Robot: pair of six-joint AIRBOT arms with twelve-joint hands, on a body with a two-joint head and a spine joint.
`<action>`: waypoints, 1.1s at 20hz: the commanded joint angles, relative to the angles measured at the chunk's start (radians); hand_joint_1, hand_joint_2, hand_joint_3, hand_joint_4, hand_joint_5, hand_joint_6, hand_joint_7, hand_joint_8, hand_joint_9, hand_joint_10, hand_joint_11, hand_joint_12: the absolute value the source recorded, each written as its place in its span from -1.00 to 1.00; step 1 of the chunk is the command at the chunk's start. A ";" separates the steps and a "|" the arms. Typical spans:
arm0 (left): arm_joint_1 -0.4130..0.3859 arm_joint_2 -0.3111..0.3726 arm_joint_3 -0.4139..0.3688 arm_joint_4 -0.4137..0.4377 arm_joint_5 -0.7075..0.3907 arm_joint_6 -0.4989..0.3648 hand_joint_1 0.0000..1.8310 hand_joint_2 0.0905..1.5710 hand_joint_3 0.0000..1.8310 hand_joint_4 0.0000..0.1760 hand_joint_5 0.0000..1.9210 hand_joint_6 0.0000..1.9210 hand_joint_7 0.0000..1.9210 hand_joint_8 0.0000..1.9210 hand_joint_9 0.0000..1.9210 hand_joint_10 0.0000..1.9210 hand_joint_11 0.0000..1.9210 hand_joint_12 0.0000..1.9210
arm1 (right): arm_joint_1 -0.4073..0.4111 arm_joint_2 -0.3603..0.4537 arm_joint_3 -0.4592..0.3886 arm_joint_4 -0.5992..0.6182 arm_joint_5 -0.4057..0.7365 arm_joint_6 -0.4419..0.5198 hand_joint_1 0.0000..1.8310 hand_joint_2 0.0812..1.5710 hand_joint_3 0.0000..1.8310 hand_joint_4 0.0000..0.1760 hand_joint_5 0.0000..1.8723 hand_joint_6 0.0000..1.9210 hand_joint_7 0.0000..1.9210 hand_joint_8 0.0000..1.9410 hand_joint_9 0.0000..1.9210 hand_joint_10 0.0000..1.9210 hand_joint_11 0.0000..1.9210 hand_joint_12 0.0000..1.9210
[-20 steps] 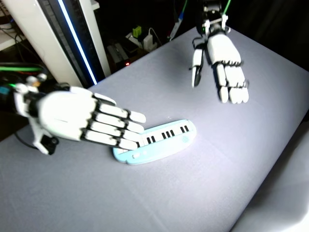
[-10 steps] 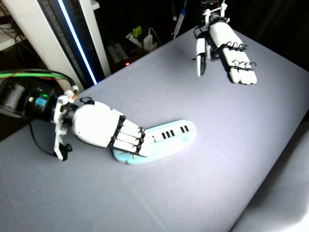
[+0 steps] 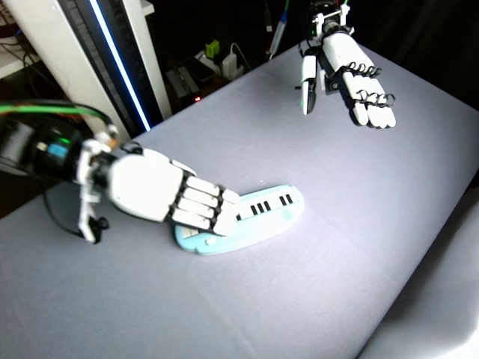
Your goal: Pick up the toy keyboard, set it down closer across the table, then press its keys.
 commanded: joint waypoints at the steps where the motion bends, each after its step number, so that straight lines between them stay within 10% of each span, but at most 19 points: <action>1: -0.007 0.006 0.000 -0.009 -0.129 -0.001 -0.48 0.64 -1.00 -0.49 -1.00 -1.00 -1.00 -1.00 -1.00 -1.00 -1.00 -1.00 | -0.005 0.001 -0.004 -0.018 0.095 0.000 -0.94 0.83 -0.99 -1.00 -1.00 -1.00 -1.00 -1.00 -1.00 -1.00 -1.00 -1.00; 10: -0.006 0.006 -0.001 -0.011 -0.134 -0.001 -0.24 0.66 -1.00 -0.61 -1.00 -1.00 -1.00 -1.00 -1.00 -1.00 -1.00 -1.00 | -0.028 -0.002 0.007 -0.001 0.058 0.000 -0.96 0.76 -1.00 -1.00 -0.18 -0.97 -0.84 -0.98 -1.00 -1.00 -1.00 -1.00; 12: -0.005 0.006 -0.001 -0.012 -0.137 -0.001 -0.22 0.65 -1.00 -0.75 -1.00 -1.00 -1.00 -1.00 -1.00 -1.00 -1.00 -1.00 | -0.028 -0.001 0.006 -0.001 0.062 0.000 -1.00 0.77 -1.00 -1.00 -0.29 -1.00 -0.86 -1.00 -1.00 -1.00 -1.00 -1.00; 14: -0.001 0.008 -0.004 -0.016 -0.147 -0.001 -0.19 0.65 -1.00 -0.85 -1.00 -1.00 -1.00 -1.00 -1.00 -1.00 -1.00 -1.00 | -0.028 0.017 -0.006 0.000 0.105 0.017 -0.91 0.76 -1.00 -1.00 -0.94 -1.00 -0.99 -1.00 -1.00 -1.00 -1.00 -1.00; 17: 0.006 0.016 -0.012 -0.025 -0.173 -0.001 -0.14 0.66 -1.00 -1.00 -1.00 -1.00 -1.00 -1.00 -1.00 -1.00 -1.00 -1.00 | -0.037 0.066 -0.046 -0.001 0.220 0.054 -0.92 0.80 -0.99 -1.00 -1.00 -1.00 -1.00 -1.00 -1.00 -1.00 -1.00 -1.00; 18: 0.008 0.017 -0.014 -0.027 -0.181 -0.001 -0.12 0.66 -1.00 -1.00 -1.00 -1.00 -1.00 -1.00 -1.00 -1.00 -1.00 -1.00 | -0.040 0.077 -0.055 -0.001 0.241 0.055 -0.96 0.80 -0.99 -0.67 -1.00 -1.00 -1.00 -1.00 -1.00 -1.00 -1.00 -1.00; 21: 0.025 0.033 -0.038 -0.046 -0.237 0.019 -0.26 0.66 -1.00 -0.70 -1.00 -1.00 -1.00 -1.00 -1.00 -1.00 -1.00 -1.00 | -0.078 0.134 -0.094 -0.001 0.374 0.105 -1.00 0.76 -1.00 -0.51 -1.00 -1.00 -1.00 -1.00 -1.00 -1.00 -1.00 -1.00; 22: 0.034 0.039 -0.047 -0.056 -0.263 0.027 -0.41 0.67 -0.99 -1.00 -1.00 -1.00 -1.00 -1.00 -1.00 -1.00 -1.00 -1.00 | -0.097 0.150 -0.104 -0.001 0.420 0.129 -1.00 0.76 -1.00 -0.66 -1.00 -1.00 -1.00 -1.00 -1.00 -1.00 -1.00 -1.00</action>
